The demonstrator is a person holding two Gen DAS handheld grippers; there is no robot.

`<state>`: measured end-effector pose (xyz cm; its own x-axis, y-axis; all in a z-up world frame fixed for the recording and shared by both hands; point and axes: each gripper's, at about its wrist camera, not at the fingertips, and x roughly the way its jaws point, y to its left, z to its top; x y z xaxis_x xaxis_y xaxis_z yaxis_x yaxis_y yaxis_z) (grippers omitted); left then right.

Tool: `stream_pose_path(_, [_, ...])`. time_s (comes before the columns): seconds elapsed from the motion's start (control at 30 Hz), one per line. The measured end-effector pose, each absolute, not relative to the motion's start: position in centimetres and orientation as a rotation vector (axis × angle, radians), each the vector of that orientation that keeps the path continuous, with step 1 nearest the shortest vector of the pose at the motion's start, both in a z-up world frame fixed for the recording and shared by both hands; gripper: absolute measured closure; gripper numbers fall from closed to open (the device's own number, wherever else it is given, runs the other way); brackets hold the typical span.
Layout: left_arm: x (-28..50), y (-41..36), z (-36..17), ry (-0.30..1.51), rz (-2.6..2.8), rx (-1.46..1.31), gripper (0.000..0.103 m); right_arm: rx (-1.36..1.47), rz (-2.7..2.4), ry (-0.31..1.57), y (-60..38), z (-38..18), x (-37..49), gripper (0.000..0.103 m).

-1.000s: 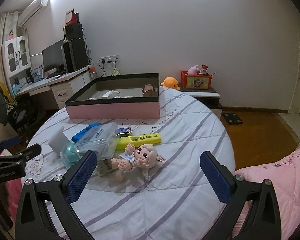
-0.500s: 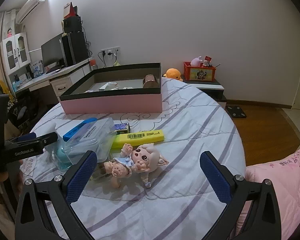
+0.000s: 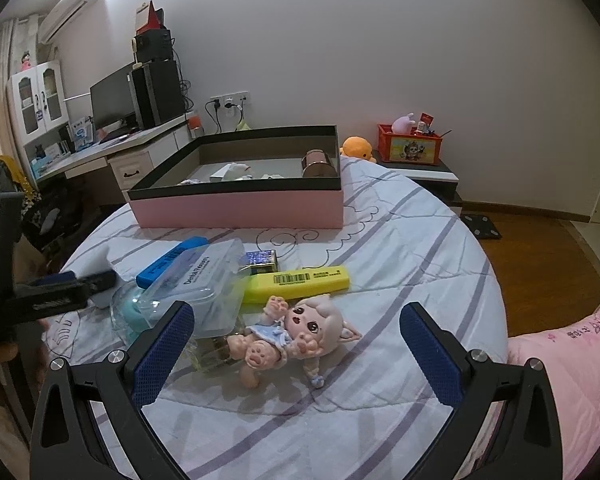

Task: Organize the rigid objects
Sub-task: 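Grasp the white plug adapter with the left tool while the right tool grasps the dental flossers case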

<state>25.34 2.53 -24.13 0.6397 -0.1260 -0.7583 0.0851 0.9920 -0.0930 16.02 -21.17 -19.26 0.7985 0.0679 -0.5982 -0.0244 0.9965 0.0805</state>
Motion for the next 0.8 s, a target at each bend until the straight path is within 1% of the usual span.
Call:
stream_pose_path(0.07, [25.6, 2.1, -24.3, 0.864, -0.116, -0.020, 0.002, 0.064, 0.048, 0.647, -21.1, -19.2, 16.0, 0.000])
stream_pose_path(0.1, [25.6, 2.1, -24.2, 0.857, -0.133, -0.027, 0.017, 0.063, 0.047, 0.647, -21.1, -19.3, 16.0, 0.000])
stream_pose_path(0.13, [25.6, 2.2, -24.1, 0.850, -0.151, -0.036, 0.025, 0.062, 0.044, 0.649, -21.1, -19.3, 16.0, 0.000])
stream_pose_path(0.3, [24.5, 2.3, -23.6, 0.802, -0.162, 0.003, 0.026, 0.063, 0.042, 0.653, -21.1, -19.4, 16.2, 0.000])
stream_pose_path(0.47, [22.2, 2.9, -21.8, 0.758, -0.156, 0.026, 0.026, 0.030, 0.082, 0.646, -19.2, -19.0, 16.9, 0.000])
stream_pose_path(0.53, [21.2, 3.0, -21.2, 0.746, -0.159, 0.043, 0.028, 0.006, 0.100, 0.645, -18.0, -18.9, 17.3, 0.000])
stream_pose_path(0.57, [20.9, 3.0, -21.0, 0.739, -0.160, 0.052, 0.039, -0.009, 0.111, 0.650, -17.3, -19.0, 17.6, 0.000])
stream_pose_path(0.6, [20.6, 3.0, -21.0, 0.736, -0.163, 0.058, 0.047, -0.020, 0.120, 0.655, -16.8, -19.0, 17.9, 0.000])
stream_pose_path(0.63, [20.6, 3.0, -21.1, 0.745, -0.176, 0.051, 0.047, -0.033, 0.127, 0.663, -16.2, -19.1, 18.2, 0.000])
stream_pose_path(0.7, [21.0, 2.9, -21.8, 0.776, -0.205, 0.040, 0.044, -0.063, 0.131, 0.673, -15.2, -19.5, 18.8, 0.000])
stream_pose_path(0.8, [20.8, 2.4, -23.1, 0.810, -0.226, 0.049, 0.043, -0.081, 0.128, 0.701, -14.8, -20.0, 19.7, 0.002])
